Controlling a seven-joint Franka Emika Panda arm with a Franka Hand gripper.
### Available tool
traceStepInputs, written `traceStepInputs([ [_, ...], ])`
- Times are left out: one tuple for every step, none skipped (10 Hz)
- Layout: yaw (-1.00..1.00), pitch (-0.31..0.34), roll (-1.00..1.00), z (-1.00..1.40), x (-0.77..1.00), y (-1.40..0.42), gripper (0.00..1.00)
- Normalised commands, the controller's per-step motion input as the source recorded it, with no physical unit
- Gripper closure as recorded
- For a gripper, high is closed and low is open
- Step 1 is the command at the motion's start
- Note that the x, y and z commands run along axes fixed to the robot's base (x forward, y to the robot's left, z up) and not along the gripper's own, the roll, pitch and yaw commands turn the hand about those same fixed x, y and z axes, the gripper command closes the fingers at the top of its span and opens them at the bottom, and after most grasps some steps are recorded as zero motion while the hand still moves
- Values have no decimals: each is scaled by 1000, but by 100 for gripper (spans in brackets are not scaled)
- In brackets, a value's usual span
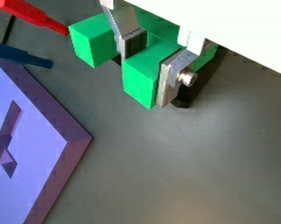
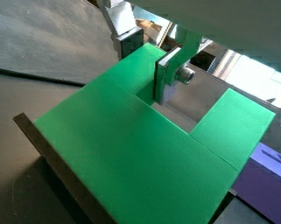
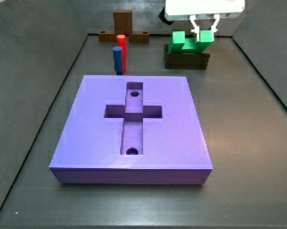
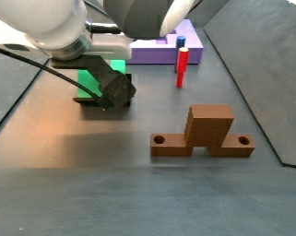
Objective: Pick up the green object. Move up. Place the green object on the fixture. Regrasp the green object. Move to above the board. Insert the green object.
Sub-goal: Place the green object on the fixture, then regrasp the green object.
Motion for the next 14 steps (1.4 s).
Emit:
traceStepInputs([
  [0,0,0,0,0,0,0],
  [0,0,109,0,0,-20,0],
  [0,0,20,0,0,0,0],
  [0,0,6,0,0,0,0],
  [0,0,0,0,-66,0,0],
  [-14,0,0,-9,-11,0,0],
  [0,-6,0,-31,-20,0,0],
  [-69,0,189,0,-306,0,0],
  [-29,54,531,0,-140,11,0],
  [0,283,1000,229,-46,-49,0],
  [0,417,1000,314,0,0,0],
  [17,414,1000,309,0,0,0],
  [226,397,1000,363,0,0,0],
  [606,400,800,337,134,43,0],
])
